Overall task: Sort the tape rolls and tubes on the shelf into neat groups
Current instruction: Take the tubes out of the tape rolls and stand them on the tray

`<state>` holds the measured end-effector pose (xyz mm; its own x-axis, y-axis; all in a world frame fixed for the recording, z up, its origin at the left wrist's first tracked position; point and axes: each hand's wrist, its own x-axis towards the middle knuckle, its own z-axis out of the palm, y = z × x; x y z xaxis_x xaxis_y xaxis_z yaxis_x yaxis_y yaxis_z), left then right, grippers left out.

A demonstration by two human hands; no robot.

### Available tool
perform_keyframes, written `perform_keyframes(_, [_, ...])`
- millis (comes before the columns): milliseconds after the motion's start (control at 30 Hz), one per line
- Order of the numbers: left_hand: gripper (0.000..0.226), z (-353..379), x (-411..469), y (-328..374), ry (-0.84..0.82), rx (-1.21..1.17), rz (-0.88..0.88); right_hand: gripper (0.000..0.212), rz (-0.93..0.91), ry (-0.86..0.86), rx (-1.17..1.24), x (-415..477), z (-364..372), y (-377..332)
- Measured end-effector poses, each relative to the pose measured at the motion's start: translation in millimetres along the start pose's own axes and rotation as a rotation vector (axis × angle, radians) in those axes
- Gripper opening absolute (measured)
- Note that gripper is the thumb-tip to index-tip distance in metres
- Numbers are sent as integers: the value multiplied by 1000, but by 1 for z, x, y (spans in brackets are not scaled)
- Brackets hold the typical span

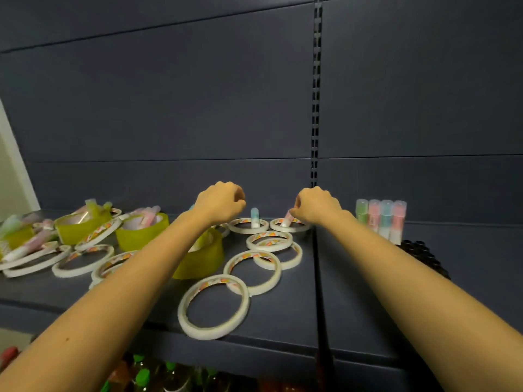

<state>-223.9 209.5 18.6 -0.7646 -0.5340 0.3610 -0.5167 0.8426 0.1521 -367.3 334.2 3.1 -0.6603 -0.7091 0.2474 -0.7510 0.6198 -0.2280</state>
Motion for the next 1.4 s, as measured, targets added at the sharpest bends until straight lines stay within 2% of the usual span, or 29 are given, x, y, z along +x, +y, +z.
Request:
perform_keyframes(167, [29, 11, 20, -26, -64, 21, 66, 31, 164, -10, 33, 32, 23, -13])
perform_keyframes(333, [27, 20, 40, -47, -113, -38, 108, 57, 300, -7, -63, 54, 45, -26])
perform_keyframes(467, [27, 26, 50, -53, -113, -66, 130, 54, 355, -7, -67, 59, 48, -30])
perform_keyframes(667, [35, 39, 76, -39, -107, -9, 104, 39, 258, 126, 33, 43, 19, -24])
perform_keyframes(867, [55, 57, 95, -24, -183, 160, 57, 40, 226, 220, 39, 15, -8, -15])
perform_keyframes(1100, [38, 68, 97, -16, -359, 50, 52, 40, 228, 242, -7, -6, -14, -3])
perform_keyframes(1233, [30, 59, 91, -13, -285, -63, 55, 38, 207, 258, 87, -15, -21, 1])
perform_keyframes(1400, [33, 38, 78, -2, -107, -224, 108, 37, 135, 316, 147, -34, -42, 14])
